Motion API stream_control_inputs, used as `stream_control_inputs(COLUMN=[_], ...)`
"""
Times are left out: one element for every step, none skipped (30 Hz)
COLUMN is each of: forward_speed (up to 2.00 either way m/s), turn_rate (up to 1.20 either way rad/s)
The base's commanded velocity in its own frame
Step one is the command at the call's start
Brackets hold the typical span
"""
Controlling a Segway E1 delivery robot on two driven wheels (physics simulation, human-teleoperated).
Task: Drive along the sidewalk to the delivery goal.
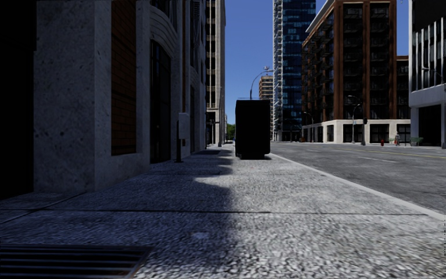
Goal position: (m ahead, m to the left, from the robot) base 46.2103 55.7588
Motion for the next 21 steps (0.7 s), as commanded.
stream_control_inputs(forward_speed=[2.00, 2.00, 2.00, 2.00, 2.00, 2.00, 2.00, 2.00, 2.00, 2.00, 2.00, 2.00, 2.00, 2.00, 2.00, 2.00, 2.00, 2.00, 2.00, 2.00, 2.00], turn_rate=[0.00, 0.00, 0.00, 0.00, 0.00, 0.00, 0.00, 0.00, 0.00, 0.00, 0.00, 0.00, 0.00, 0.00, 0.00, 0.00, 0.00, 0.00, 0.00, 0.00, 0.00])
